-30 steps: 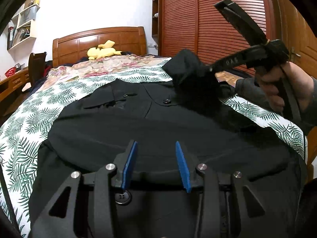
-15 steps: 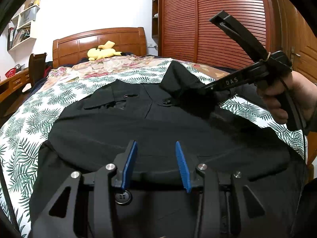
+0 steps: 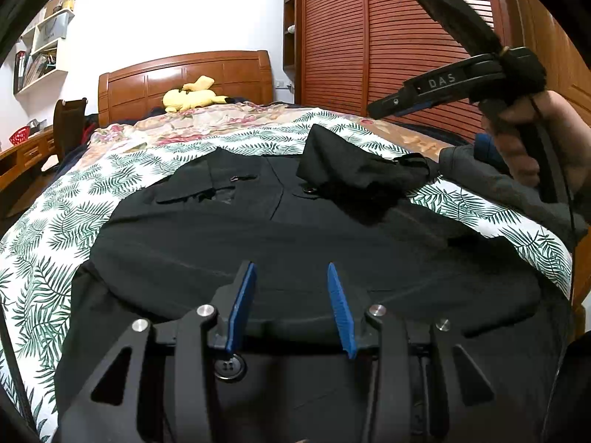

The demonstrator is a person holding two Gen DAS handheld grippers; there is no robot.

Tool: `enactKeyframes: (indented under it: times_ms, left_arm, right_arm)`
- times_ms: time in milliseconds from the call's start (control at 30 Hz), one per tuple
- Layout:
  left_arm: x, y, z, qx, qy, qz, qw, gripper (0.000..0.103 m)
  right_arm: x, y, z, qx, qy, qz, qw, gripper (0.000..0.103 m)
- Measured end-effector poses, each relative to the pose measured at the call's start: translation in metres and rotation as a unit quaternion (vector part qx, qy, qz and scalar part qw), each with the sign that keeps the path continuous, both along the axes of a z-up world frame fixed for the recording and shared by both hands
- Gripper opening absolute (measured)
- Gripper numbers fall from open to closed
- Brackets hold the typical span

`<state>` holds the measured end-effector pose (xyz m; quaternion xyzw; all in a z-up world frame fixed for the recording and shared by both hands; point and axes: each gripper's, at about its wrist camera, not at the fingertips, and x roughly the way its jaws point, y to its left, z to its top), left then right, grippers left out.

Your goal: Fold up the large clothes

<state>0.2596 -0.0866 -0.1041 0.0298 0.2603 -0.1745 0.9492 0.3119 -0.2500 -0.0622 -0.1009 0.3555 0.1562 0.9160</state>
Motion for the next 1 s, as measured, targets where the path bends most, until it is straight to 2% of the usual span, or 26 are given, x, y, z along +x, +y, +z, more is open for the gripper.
enactKeyframes:
  times_ms: [300,567,767,1000]
  left_arm:
    - [0.0,0.0,0.0,0.0,0.0,0.0,1.0,0.039]
    - [0.0,0.0,0.0,0.0,0.002,0.0,1.0,0.039]
    - [0.0,0.0,0.0,0.0,0.002,0.0,1.0,0.04]
    - [0.0,0.0,-0.001,0.0,0.003,-0.001,1.0,0.04]
  right_arm:
    - [0.045,-0.051,-0.017,-0.019,0.014,-0.078,0.997,0.056]
    - [0.076,-0.105,-0.062,-0.029,0.062,-0.16,0.985,0.061]
    - [0.088,-0.14,-0.095,-0.01,0.104,-0.209,0.972,0.061]
    - [0.097,-0.162,-0.12,0.021,0.142,-0.235,0.961,0.065]
